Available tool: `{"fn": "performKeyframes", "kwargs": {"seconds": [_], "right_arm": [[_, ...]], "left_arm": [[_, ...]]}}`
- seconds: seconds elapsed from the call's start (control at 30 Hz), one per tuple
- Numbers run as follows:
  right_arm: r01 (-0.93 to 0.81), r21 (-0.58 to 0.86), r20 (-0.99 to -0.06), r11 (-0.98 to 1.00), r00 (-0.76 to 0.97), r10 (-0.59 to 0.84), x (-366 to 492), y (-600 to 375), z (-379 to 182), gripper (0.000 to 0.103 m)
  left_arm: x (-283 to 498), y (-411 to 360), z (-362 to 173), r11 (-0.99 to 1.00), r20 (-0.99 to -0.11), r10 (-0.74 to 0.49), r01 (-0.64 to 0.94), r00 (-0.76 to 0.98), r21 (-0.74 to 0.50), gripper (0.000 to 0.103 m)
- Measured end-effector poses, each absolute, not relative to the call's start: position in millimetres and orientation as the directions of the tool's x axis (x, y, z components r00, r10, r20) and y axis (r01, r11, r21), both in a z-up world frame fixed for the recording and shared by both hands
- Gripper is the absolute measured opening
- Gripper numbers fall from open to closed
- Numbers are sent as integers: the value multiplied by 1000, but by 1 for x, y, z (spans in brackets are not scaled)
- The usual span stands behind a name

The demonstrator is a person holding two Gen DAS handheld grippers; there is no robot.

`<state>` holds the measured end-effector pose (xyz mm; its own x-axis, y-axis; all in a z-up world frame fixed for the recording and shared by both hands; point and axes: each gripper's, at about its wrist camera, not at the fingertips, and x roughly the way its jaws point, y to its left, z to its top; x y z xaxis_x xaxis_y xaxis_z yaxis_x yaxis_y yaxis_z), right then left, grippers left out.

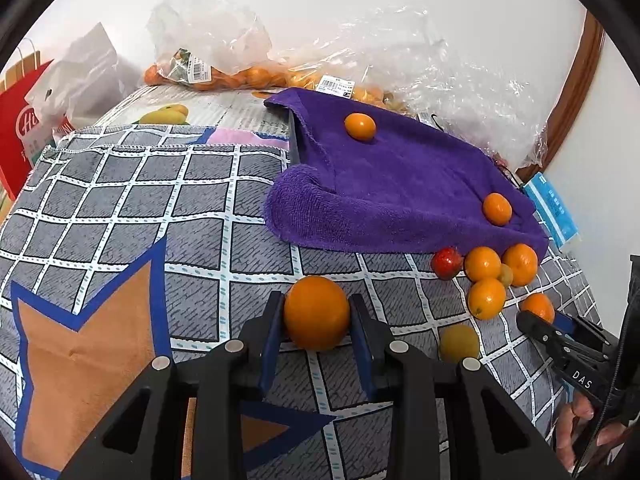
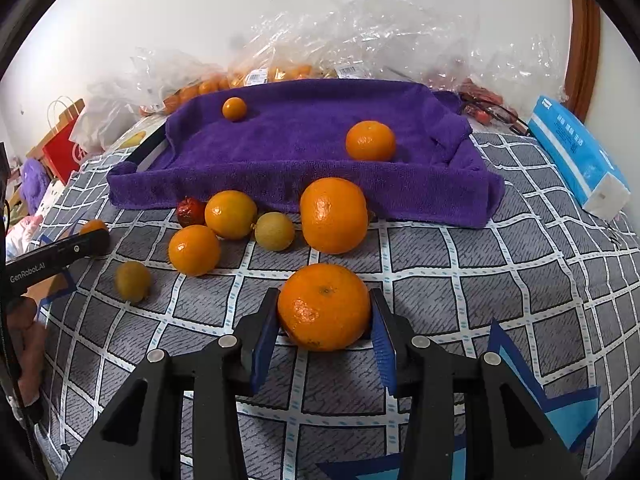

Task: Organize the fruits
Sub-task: 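Close the left gripper on a round orange while the right gripper grasps another large mandarin, then lift the round orange with the left tool while the right tool lifts the mandarin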

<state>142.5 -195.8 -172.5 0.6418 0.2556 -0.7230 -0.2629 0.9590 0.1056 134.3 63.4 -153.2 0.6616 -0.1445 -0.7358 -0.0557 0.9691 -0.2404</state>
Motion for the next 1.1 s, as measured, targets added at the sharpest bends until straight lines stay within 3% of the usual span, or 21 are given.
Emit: {"fn": "performKeyframes", "kwargs": {"seconds": [0.4, 0.67, 1.1], "right_arm": [[-263, 21, -731, 965, 654, 194, 141, -186, -172, 43], [-227, 47, -719, 973, 668, 191, 141, -193, -171, 43], [-209, 94, -653, 973, 725, 218, 129, -208, -160, 42]], "left_arm": [[134, 61, -153, 972, -737, -140, -51, 662, -230, 32], [129, 68, -153, 958, -717, -176, -48, 675, -281, 30], [107, 64, -132, 972, -619, -125, -31, 775, -234, 30]]}}
